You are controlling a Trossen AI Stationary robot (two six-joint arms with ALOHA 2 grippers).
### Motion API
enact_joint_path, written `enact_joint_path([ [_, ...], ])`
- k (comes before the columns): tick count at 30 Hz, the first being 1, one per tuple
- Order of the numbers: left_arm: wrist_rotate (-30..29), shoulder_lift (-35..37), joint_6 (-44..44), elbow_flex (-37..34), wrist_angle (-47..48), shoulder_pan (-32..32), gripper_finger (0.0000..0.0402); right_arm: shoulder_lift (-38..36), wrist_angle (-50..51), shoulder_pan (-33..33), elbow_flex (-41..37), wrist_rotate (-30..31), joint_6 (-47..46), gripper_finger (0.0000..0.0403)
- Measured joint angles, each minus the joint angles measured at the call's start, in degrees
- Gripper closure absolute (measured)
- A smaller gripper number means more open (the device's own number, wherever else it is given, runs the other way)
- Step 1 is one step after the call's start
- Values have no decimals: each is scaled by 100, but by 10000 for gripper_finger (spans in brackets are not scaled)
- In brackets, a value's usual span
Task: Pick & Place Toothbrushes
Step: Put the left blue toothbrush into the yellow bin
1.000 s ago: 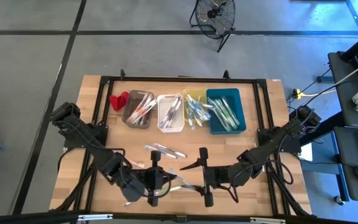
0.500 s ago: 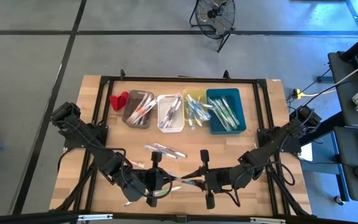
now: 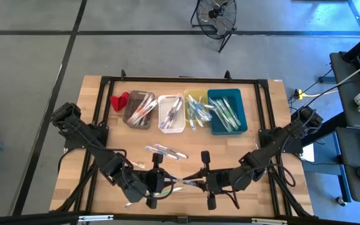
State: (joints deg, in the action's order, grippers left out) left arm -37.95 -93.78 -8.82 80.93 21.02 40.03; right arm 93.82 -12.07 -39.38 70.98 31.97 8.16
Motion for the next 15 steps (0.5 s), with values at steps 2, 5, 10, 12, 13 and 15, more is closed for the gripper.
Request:
enact_joint_path([
  [2,-1,0,-10,0,5,0,333,0,64,-7,0,75,-26,385],
  [5,6,0,-103,1,30,0,307,0,489,-81,46,640,-267,385],
  [10,46,0,-111,0,115,64,275,-4,2066,-216,479,2119,-1091,385],
  [12,56,0,-136,0,191,93,268,-4,2628,-211,657,2448,-1390,385],
  [13,59,0,-142,0,234,96,266,-4,2843,-206,732,2568,-1489,385],
  [15,63,0,-201,0,343,124,263,-9,3250,-122,846,2818,-1567,385],
])
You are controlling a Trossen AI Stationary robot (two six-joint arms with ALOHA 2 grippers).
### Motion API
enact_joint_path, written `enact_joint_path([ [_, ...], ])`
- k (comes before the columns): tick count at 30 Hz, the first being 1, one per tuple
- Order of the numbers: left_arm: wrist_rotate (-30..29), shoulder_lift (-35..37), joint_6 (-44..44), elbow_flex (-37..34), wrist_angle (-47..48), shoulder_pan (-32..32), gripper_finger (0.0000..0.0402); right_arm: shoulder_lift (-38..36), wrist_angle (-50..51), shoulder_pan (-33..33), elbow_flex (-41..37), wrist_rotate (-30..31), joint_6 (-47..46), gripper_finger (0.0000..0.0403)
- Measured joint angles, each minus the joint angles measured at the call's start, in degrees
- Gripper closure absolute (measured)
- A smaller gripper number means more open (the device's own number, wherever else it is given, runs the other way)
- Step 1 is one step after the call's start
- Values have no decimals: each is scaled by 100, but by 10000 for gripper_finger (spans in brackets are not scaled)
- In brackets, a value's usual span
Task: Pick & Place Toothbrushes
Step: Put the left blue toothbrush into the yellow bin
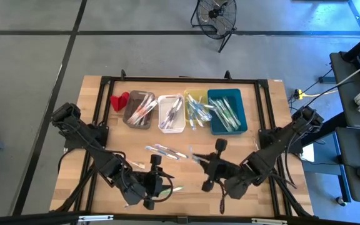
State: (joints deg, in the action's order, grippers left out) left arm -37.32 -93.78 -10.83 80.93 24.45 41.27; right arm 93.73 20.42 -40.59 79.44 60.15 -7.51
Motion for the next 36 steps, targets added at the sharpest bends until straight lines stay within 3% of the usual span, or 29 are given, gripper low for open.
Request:
enact_joint_path([
  [3,1,0,-202,1,141,33,263,-23,984,246,16,520,-146,385],
  [6,3,0,-420,0,330,92,265,-135,1961,657,-23,767,-1003,385],
  [11,-6,0,-663,0,606,201,266,-345,1965,1318,-632,803,-1405,385],
  [16,-28,0,-706,0,723,315,263,-822,253,1742,-1587,568,-446,385],
  [23,-70,0,-706,0,756,377,263,-2023,-3376,2332,-3325,-1051,1299,385],
  [27,-72,0,-747,0,764,377,262,-2456,-4891,2709,-4267,-1476,1561,385],
  [31,-74,0,-756,0,759,375,263,-2437,-6217,3060,-4962,-2001,1571,385],
  [36,-224,0,-953,0,753,377,263,-2206,-6744,3283,-5243,-1823,1585,385],
])
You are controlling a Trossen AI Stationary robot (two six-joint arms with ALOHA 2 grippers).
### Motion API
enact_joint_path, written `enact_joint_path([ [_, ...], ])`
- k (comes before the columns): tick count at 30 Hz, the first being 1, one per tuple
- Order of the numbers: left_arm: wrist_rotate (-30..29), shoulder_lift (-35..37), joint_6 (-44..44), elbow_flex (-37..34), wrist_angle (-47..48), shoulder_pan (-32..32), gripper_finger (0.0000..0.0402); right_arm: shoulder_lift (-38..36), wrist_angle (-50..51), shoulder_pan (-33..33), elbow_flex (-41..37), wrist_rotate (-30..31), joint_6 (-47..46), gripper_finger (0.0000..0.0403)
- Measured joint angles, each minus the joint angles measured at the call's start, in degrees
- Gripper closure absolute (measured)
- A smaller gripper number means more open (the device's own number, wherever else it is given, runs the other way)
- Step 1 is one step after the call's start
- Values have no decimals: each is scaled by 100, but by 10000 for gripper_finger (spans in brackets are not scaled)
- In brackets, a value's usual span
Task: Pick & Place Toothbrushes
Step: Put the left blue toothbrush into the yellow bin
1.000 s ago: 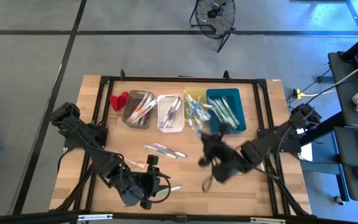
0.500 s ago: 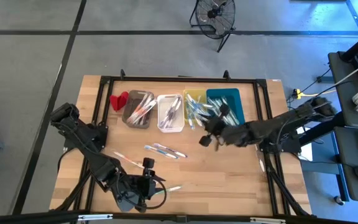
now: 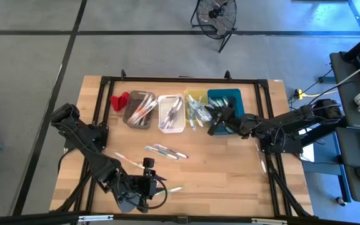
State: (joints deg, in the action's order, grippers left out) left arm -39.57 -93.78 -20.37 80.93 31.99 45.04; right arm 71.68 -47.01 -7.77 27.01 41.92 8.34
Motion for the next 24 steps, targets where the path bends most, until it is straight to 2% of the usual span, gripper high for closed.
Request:
enact_joint_path([
  [6,-158,0,-186,0,-2,0,262,419,-82,355,-5,44,-177,385],
  [10,-315,0,-280,1,-4,-2,263,825,-498,693,-5,-209,-321,385],
  [18,-333,0,-395,0,-4,0,262,1528,-1030,1148,-5,-308,-592,385],
  [24,-423,-105,-400,0,-20,-2,263,1836,-1423,1368,-5,-554,-632,385],
])
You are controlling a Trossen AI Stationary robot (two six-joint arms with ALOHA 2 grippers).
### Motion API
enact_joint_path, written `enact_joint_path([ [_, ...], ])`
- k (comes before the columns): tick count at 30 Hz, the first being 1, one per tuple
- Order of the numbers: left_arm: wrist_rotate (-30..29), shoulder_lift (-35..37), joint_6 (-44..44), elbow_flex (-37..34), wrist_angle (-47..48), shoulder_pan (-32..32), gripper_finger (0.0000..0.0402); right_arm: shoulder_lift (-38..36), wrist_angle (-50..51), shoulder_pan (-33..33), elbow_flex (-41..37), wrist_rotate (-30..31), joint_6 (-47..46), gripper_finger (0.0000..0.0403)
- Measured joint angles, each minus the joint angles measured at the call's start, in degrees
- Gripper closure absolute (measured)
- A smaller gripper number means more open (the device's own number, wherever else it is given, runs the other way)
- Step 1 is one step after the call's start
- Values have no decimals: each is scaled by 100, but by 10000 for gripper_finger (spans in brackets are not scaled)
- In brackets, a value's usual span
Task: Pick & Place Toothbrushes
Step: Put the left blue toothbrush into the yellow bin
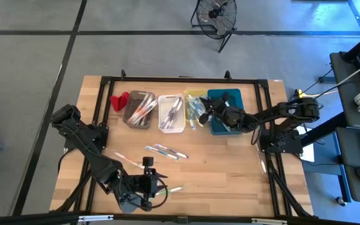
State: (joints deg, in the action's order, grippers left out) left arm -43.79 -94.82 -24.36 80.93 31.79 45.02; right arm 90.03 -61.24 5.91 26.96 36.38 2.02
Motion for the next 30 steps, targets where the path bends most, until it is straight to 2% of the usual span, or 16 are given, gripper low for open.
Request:
enact_joint_path([
  [4,-19,-188,5,2,-15,-9,262,82,-25,106,0,-4,-14,385],
  [16,-161,-263,94,0,-29,-16,263,184,-212,420,0,-538,-366,379],
  [22,-161,-262,150,1,-31,-16,263,184,-20,528,2,-1093,-617,360],
  [30,-164,-261,264,0,-28,-16,262,184,393,538,4,-1198,-757,320],
])
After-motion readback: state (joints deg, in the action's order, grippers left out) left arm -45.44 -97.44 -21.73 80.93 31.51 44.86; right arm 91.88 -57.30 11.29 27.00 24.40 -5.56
